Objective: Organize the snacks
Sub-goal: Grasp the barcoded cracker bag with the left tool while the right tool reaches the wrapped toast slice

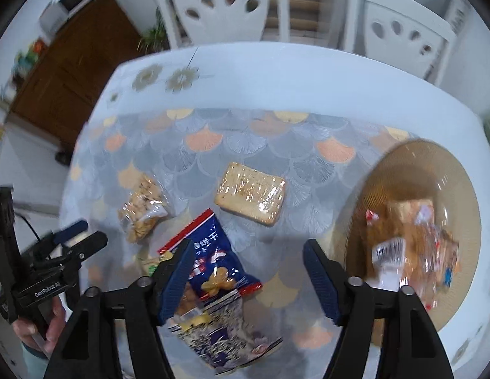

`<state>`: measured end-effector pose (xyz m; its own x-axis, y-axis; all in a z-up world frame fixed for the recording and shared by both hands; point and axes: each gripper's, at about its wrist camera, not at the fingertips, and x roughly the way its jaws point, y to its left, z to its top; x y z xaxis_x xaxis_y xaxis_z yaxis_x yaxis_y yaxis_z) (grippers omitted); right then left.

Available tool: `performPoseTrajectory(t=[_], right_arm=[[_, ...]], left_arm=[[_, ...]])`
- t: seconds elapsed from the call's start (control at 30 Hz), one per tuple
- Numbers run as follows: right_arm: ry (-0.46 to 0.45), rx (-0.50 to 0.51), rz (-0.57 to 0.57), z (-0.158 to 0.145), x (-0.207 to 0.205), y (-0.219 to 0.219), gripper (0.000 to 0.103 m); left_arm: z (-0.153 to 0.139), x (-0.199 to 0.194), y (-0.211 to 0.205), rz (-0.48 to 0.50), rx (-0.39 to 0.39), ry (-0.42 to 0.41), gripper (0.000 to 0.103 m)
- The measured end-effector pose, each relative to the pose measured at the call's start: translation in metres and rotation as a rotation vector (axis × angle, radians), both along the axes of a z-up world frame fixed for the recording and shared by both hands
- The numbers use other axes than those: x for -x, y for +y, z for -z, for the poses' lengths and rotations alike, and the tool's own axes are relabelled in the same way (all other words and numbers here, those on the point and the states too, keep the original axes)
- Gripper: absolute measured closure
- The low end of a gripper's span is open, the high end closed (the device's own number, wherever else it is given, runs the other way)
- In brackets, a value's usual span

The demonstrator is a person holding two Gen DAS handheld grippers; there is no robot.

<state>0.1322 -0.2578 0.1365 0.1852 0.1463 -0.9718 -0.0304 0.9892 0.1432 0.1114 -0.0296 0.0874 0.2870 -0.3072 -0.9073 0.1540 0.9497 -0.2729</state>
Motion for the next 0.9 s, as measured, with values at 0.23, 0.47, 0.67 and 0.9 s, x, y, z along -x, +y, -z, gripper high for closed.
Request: performPoseTrajectory(t=[0.23, 0.47, 0.67, 0.9], right_arm=[[0.010, 0.174, -0.222, 0.032, -0.028, 0.026, 0.022], [0.077, 0.242, -0.495, 0.068, -0.045, 0.048, 0.022], [0.081, 0.337, -0.648, 0.095, -0.052, 0.058, 0.022], [0.132, 0.284, -0.651, 0.116, -0.072, 0.050, 0.022]], left_arm=[[0.020, -0.017, -0.012, 0.066, -0.028, 0.011, 0.027], [0.040, -0.029, -0.017, 0.083, -0.033, 0.047, 0.027], [0.052, -0.031, -0.021, 0.101, -0.072, 0.058, 0.027], [0.067, -0.035, -0.020, 0.112, -0.083, 0.087, 0.027]])
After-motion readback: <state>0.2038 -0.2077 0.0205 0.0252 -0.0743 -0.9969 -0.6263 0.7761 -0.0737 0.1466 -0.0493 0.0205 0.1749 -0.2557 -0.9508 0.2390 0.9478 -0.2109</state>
